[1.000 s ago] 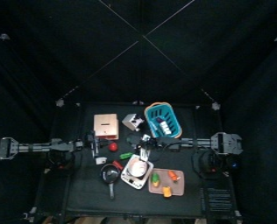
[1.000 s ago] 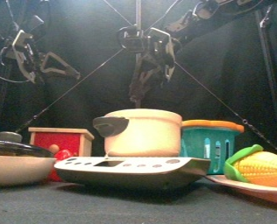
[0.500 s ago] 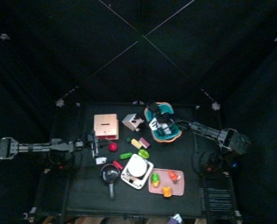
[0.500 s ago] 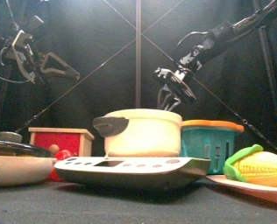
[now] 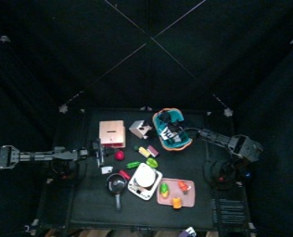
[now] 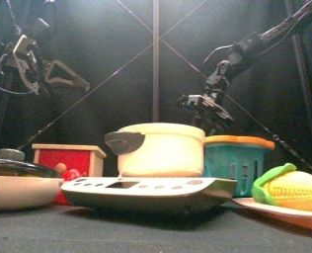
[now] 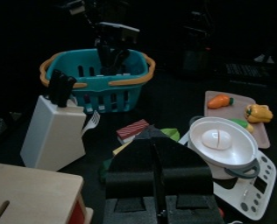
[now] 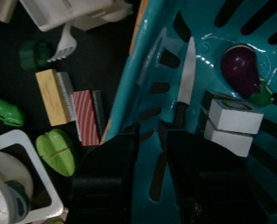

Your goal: Grab pairing knife

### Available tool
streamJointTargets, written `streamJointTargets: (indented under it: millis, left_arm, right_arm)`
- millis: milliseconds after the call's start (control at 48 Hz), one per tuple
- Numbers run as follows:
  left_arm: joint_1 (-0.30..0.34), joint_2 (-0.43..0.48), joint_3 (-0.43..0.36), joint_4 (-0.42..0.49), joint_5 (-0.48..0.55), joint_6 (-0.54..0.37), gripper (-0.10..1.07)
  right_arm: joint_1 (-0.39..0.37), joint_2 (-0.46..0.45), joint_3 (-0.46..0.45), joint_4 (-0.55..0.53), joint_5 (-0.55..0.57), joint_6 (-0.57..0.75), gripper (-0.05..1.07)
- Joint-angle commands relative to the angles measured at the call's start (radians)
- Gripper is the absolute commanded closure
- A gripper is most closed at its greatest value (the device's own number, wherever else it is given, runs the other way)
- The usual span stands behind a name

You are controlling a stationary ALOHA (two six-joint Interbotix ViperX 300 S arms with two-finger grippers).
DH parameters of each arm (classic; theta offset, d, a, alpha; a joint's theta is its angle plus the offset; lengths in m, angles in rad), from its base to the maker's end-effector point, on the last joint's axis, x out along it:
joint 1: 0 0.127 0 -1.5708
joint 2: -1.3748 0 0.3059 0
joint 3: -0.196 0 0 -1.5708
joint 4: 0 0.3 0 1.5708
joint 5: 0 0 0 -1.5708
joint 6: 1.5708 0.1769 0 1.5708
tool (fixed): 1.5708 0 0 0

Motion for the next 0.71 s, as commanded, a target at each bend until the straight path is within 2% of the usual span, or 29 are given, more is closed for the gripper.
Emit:
streamJointTargets:
  millis: [0,167,458,688]
  left_arm:
    - [0.006,0.002,-0.011,0.0,-0.005,0.002,0.96]
    - [0.012,0.003,-0.011,-0.002,-0.006,0.002,0.96]
    - [0.014,0.003,-0.011,0.0,-0.005,0.0,0.96]
    - [0.014,0.003,-0.008,0.0,-0.006,0.0,0.96]
  right_arm:
    - [-0.003,-0.015,-0.008,-0.021,-0.008,0.005,0.36]
    - [-0.012,0.002,-0.005,-0.037,-0.012,0.005,0.36]
    - [-0.008,0.084,-0.002,-0.04,-0.028,0.003,0.35]
    - [-0.015,0.1,0.005,-0.052,-0.038,0.006,0.34]
